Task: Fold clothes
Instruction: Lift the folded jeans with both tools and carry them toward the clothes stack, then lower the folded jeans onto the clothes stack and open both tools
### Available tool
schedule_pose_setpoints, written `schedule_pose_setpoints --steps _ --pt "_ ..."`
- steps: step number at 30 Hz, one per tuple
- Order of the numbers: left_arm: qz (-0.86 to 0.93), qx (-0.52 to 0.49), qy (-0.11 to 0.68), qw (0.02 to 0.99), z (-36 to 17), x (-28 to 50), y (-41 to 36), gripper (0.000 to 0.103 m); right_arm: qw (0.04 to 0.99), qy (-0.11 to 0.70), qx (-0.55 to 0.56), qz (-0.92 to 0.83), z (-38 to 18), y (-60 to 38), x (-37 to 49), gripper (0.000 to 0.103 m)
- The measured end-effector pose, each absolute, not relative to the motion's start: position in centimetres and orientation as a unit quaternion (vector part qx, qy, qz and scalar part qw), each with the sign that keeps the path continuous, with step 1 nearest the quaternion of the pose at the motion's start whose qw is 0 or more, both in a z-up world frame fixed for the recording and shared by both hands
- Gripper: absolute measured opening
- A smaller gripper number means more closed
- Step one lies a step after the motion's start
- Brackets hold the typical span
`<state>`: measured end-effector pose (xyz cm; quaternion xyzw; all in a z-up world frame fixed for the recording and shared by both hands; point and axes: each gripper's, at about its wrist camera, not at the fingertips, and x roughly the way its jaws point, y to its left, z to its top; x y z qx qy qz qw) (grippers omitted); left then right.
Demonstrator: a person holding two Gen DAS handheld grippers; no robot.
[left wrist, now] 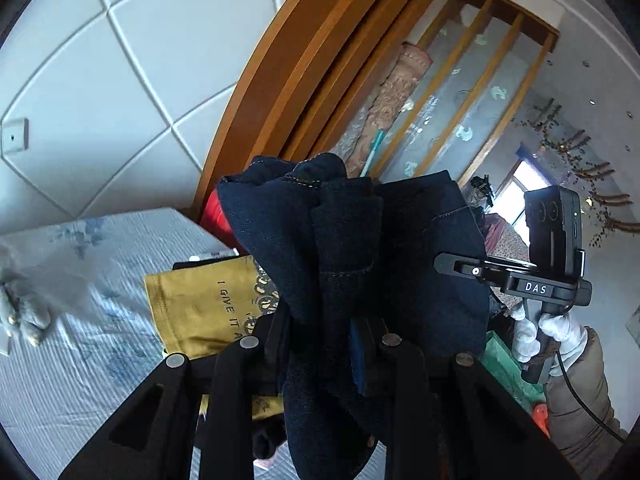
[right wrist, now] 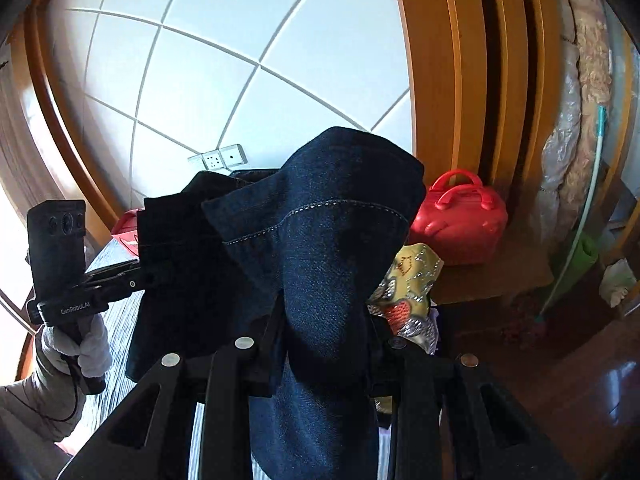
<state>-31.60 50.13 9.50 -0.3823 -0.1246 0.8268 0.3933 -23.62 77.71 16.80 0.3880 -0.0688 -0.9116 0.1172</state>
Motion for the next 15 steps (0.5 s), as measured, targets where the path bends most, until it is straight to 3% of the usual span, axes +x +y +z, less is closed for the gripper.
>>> schedule_pose_setpoints --steps 3,4,7,10,15 --pt "0.828 -0.441 -0.093 0.333 3.6 -35.7 52.8 0.027 0.135 -0.109 0.433 -0.885 10.9 81.5 -28.8 0.028" --pt "0.830 -0.457 -0.079 0.311 1.6 -36.9 53.6 0.032 0.139 -0.122 0.449 -0.874 8.6 82.5 -30.6 0.030" --pt "0.829 -0.473 -0.102 0.282 -1.5 -38.9 53.2 0.038 0.131 -0.171 0.462 -0.860 1.7 84.1 -34.0 0.045" --pt "0.832 -0.474 -0.098 0.273 -2.0 -39.5 53.3 0.040 0.148 -0.224 0.439 -0.857 0.3 85.0 -35.3 0.050" --pt "0.854 -0.454 -0.024 0.255 -0.5 -37.6 53.8 0.047 0.148 -0.182 0.446 -0.864 2.1 85.2 -34.8 0.059"
